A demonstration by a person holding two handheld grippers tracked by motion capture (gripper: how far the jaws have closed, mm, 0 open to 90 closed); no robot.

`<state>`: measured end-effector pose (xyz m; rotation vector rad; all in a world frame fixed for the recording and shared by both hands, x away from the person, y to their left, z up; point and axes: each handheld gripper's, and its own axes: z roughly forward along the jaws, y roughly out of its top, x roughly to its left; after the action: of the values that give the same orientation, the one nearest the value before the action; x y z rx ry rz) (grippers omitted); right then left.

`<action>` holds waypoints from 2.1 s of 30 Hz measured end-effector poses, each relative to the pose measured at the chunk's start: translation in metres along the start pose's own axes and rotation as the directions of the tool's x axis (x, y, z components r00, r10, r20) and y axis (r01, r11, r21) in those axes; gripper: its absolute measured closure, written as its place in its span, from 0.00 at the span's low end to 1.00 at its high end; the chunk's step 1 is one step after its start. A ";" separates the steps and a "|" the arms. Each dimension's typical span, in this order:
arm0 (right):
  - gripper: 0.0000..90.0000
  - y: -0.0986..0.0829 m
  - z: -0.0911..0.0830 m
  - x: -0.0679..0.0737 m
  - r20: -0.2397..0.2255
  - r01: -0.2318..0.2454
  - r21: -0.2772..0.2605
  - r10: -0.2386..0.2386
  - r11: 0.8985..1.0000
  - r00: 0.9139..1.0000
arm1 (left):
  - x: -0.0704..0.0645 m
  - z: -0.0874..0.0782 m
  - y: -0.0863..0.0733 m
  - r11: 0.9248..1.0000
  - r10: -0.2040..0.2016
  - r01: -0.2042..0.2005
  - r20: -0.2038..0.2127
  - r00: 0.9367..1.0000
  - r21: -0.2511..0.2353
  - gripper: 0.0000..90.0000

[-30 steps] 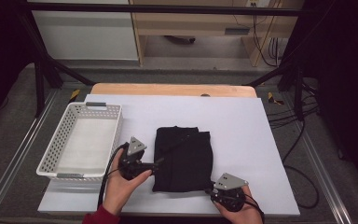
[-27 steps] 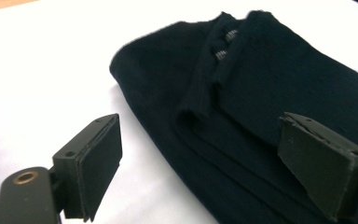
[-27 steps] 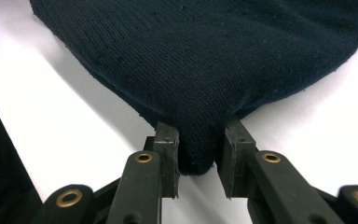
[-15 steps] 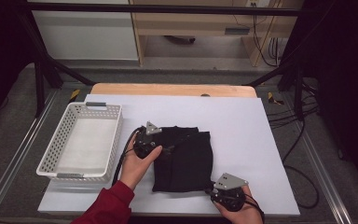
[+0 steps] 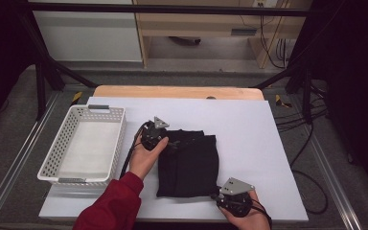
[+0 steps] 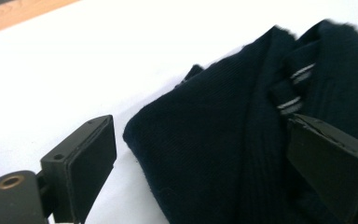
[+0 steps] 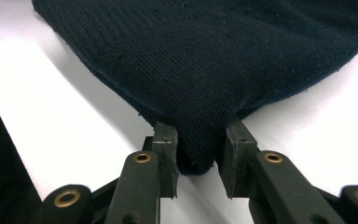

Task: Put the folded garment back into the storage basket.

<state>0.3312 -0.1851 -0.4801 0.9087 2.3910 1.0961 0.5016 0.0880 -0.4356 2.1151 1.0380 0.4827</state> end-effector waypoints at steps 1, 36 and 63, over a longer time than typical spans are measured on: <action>0.78 0.000 0.000 0.000 0.000 0.000 0.000 0.000 1.000 1.000 | 0.001 0.002 0.000 1.000 0.000 0.000 -0.003 1.000 0.005 0.09; 0.78 -0.001 0.001 0.000 -0.001 0.006 0.004 -0.006 1.000 1.000 | 0.025 0.029 -0.012 0.988 -0.099 0.105 -0.066 0.993 0.110 0.22; 0.81 0.001 0.001 0.001 0.003 0.016 -0.006 -0.016 1.000 1.000 | 0.016 0.033 -0.014 0.988 -0.134 0.125 0.088 0.987 0.093 0.81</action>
<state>0.3316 -0.1837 -0.4797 0.8875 2.3875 1.0948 0.5240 0.0922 -0.4679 2.1078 1.1517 0.2764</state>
